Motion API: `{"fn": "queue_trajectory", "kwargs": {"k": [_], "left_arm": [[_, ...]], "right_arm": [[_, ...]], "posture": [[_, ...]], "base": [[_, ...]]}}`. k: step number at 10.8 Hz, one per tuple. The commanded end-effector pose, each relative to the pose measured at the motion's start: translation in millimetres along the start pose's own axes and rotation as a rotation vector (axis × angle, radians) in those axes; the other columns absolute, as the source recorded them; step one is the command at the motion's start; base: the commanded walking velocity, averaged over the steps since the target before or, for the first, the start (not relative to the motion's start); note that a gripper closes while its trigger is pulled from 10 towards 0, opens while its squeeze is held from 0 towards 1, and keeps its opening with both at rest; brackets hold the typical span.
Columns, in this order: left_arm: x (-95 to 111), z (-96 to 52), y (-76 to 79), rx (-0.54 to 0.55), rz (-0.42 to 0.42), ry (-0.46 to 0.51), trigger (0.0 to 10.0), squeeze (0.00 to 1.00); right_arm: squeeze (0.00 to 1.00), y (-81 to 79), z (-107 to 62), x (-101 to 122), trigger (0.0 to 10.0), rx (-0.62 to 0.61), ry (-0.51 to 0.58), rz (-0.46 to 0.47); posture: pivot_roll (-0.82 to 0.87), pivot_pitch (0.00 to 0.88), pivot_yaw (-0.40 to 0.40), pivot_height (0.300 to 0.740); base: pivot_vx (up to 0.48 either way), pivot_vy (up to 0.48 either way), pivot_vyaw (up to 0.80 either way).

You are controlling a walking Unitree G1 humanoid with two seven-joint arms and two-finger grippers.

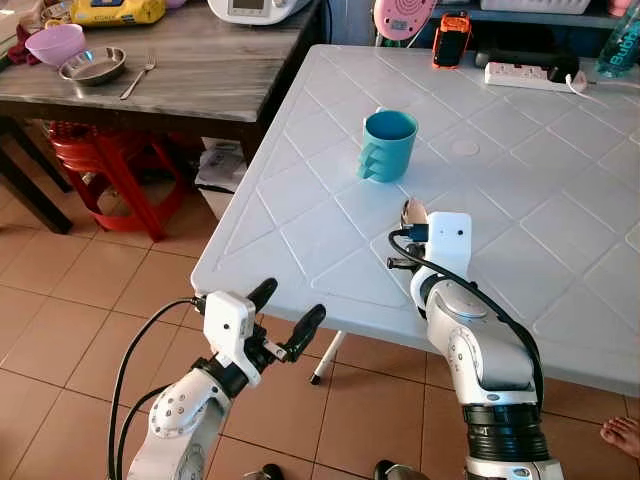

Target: Setting the table

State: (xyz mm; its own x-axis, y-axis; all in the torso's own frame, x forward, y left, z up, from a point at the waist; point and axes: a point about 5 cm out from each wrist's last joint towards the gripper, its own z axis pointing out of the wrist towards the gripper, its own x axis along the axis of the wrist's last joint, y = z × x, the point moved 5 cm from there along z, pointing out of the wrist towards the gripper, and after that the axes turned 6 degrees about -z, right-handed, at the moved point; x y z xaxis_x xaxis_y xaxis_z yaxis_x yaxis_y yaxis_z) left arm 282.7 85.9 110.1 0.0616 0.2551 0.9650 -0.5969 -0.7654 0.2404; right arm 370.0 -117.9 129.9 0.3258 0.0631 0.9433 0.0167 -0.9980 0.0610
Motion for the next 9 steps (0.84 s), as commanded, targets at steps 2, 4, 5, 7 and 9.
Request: {"fn": "queue_trajectory", "kwargs": {"k": [2, 4, 5, 7, 9], "left_arm": [[3.7, -1.5, 0.8, -0.004, 0.004, 0.001, 10.0, 0.0], [5.3, -0.9, 2.0, -0.011, 0.004, 0.005, 10.0, 0.0], [6.6, -1.2, 2.2, -0.014, 0.008, 0.01, 10.0, 0.0], [8.2, -1.0, -3.6, 0.016, 0.034, 0.017, 10.0, 0.0], [10.5, 0.1, -24.1, 0.139, 0.093, 0.021, 10.0, 0.0]], "right_arm": [[0.0, -5.6, 1.2, -49.1, 0.0, 0.031, -0.192, 0.005], [0.0, -3.8, 1.9, -47.9, 0.0, 0.023, -0.193, 0.016], [0.0, -3.5, 1.4, -46.2, 0.0, 0.02, -0.186, 0.024], [0.0, -1.3, 0.1, -18.0, 0.0, 0.02, -0.048, 0.07], [0.0, 4.4, -1.6, 0.7, 0.9, 0.009, 0.047, 0.071]], "posture": [[-0.05, 0.197, 0.056, 0.74], [-0.05, 0.197, 0.056, 0.74], [-0.05, 0.2, 0.058, 0.74], [-0.06, 0.2, 0.062, 0.74], [-0.06, 0.199, 0.064, 0.74]], "base": [[0.0, 0.0, 0.0], [0.0, 0.0, 0.0], [0.0, 0.0, 0.0], [0.0, 0.0, 0.0], [0.0, 0.0, 0.0]]}}
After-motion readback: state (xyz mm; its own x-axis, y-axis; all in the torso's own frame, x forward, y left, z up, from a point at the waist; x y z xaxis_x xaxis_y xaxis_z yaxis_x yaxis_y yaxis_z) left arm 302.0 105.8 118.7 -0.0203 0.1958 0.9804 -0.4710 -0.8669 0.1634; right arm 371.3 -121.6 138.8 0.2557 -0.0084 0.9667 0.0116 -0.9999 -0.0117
